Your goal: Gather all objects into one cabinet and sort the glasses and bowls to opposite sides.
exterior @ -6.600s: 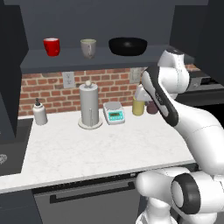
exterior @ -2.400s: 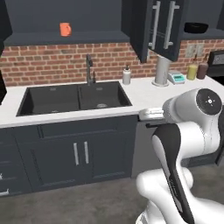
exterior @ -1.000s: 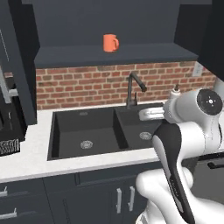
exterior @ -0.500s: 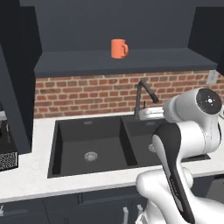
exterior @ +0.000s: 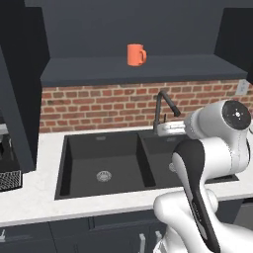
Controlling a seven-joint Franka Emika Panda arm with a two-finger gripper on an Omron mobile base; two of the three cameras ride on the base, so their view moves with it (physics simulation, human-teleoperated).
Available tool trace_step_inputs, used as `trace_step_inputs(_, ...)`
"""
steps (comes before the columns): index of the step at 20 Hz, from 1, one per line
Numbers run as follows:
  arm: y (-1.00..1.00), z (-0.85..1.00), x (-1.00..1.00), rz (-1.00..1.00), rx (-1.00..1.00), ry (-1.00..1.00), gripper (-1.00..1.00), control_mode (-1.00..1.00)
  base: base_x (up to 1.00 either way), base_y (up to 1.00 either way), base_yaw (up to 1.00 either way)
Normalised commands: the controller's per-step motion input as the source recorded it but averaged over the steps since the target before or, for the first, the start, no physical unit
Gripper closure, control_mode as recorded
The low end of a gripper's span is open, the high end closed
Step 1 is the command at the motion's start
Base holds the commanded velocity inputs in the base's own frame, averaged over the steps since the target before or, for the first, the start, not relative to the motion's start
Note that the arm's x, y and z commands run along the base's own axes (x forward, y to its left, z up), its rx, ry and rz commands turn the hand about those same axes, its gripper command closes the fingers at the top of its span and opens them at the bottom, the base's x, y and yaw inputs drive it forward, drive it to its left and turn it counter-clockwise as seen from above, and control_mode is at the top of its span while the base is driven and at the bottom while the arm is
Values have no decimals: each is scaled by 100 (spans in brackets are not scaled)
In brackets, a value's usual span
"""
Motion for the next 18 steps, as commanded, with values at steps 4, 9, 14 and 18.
trace_step_inputs(4, 0, 0, 0, 0, 0, 0, -100, 100, 6, 0, 0)
trace_step_inputs(9, 0, 7, 1, 0, 0, -2, -100, -100, 10, 0, -1)
trace_step_inputs(14, 0, 79, 0, 0, 0, -20, -100, -100, 0, 0, 0)
trace_step_inputs(18, 0, 94, -9, 1, 0, -13, -100, -100, 0, 0, 0)
